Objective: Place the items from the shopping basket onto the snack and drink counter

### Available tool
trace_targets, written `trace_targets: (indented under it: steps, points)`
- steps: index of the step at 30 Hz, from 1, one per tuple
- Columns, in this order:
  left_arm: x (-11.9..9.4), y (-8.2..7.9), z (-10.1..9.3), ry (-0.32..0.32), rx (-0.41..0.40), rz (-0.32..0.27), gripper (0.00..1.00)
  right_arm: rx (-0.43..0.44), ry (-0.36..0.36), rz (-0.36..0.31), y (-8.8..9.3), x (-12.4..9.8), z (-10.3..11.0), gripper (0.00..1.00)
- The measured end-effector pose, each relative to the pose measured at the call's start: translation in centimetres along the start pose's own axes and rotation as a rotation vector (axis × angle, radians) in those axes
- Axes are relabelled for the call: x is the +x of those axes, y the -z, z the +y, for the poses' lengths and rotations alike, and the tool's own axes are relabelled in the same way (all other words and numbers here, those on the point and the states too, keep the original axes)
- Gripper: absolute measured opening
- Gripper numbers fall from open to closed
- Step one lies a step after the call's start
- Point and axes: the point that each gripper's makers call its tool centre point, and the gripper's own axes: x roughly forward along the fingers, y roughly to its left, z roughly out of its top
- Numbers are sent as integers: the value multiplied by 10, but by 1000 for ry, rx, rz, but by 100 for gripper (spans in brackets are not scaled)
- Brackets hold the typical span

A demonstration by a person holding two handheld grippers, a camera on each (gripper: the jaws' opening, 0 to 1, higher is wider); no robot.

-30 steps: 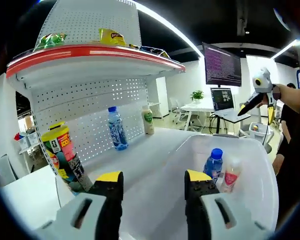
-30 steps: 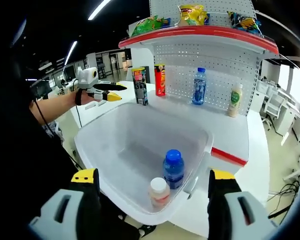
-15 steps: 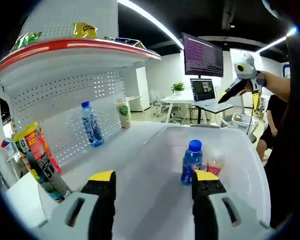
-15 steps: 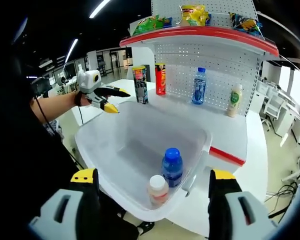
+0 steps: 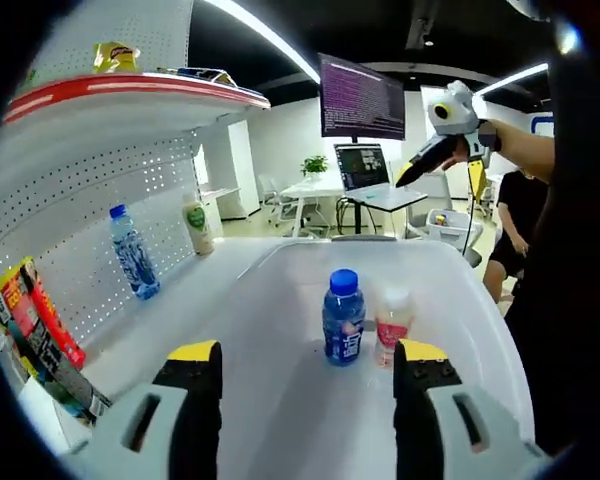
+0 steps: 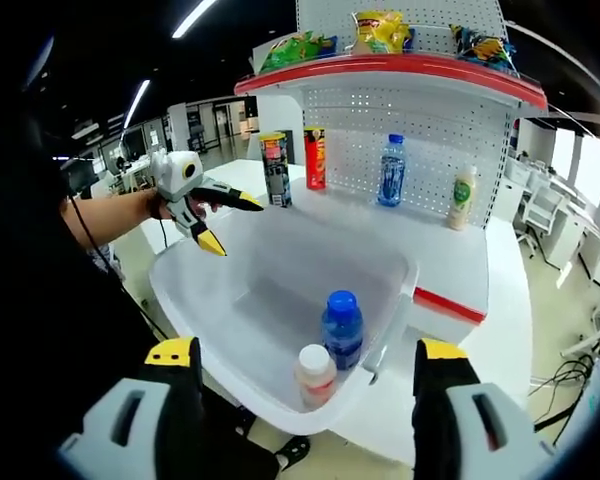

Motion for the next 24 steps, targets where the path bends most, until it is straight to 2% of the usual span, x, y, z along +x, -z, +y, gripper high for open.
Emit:
trace_targets:
  steps: [2,5,11,16,19,21,24]
  points:
    - [15,4,-7,26,52,5,73,3,3,-2,1,-3,0,84]
    - [33,6,-23,108,42,-17,76,4,11,-3,3,-7,1,84]
    - [58,16,-29,142,64,17,76,19,30,0,12,-13,1,82]
    - [72,27,-23,126,47,25,75,39,48,5,20,-21,0,82]
    - [83,38,-17,109,44,45,75,49,62,6,23,-26,-3,82]
    - [89,40,-16,115,-17,42,75,53,70,8,24,-28,-4,82]
    - [100,46,-9,97,-34,51,75,52,81,16,25,-32,-7,81]
